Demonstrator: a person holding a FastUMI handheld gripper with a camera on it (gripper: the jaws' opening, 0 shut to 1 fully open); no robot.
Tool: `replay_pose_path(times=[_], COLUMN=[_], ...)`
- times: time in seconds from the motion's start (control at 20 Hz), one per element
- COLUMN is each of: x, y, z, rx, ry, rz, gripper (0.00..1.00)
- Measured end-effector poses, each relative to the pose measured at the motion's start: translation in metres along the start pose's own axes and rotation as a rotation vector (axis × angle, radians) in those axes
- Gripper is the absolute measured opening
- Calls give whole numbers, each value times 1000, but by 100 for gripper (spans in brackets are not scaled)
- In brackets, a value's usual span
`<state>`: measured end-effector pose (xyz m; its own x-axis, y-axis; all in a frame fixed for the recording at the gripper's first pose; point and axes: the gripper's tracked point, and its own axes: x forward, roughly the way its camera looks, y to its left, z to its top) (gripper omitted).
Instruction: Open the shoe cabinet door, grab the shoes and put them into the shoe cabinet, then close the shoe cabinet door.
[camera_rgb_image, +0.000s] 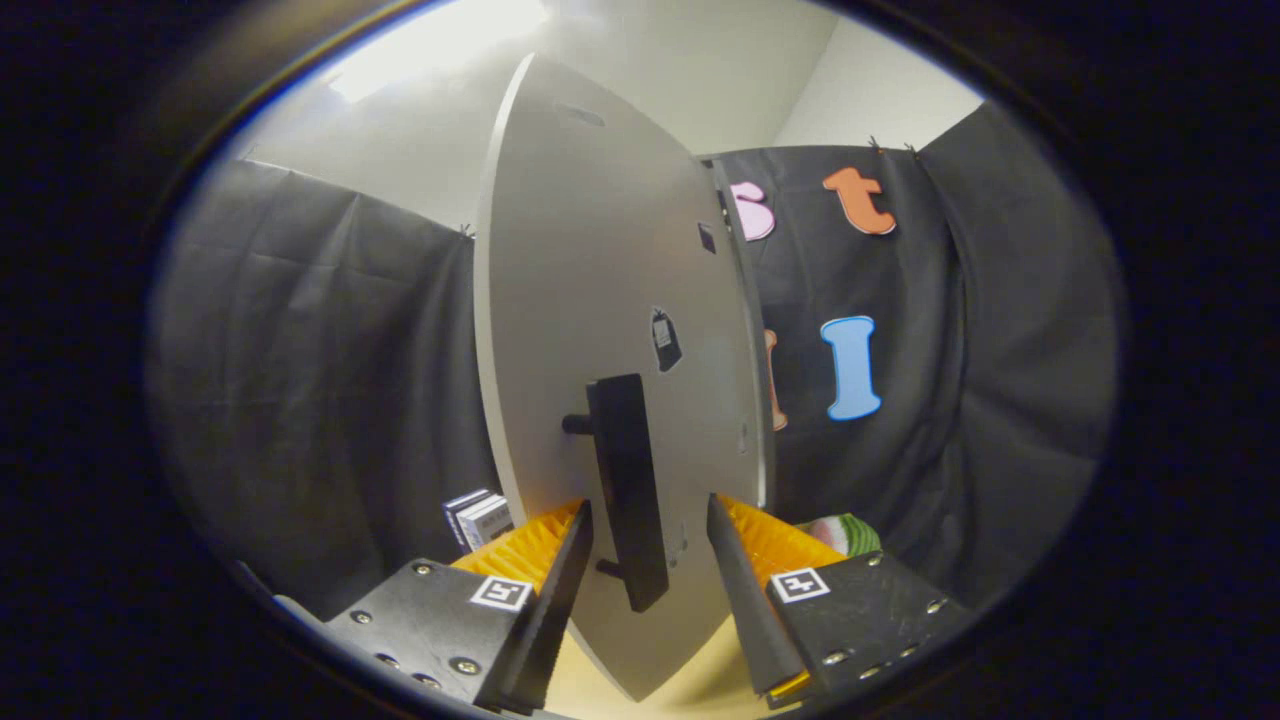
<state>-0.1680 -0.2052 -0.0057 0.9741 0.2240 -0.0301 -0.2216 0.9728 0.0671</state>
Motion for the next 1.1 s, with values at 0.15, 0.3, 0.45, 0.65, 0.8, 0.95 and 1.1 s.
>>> replay_pose_path(times=[0.15, 0.3, 0.45, 0.65, 0.8, 0.95, 1.1], x=[19, 46, 72, 109, 137, 153, 171], y=[25, 48, 75, 106, 121, 123, 126], z=[-6, -16, -29, -39, -47, -53, -52], rx=[7, 18, 35, 27, 23, 34, 49], ry=[8, 30, 61, 80, 87, 84, 73], rz=[33, 53, 77, 87, 69, 38, 12], gripper=[72, 72, 72, 72, 72, 72, 72])
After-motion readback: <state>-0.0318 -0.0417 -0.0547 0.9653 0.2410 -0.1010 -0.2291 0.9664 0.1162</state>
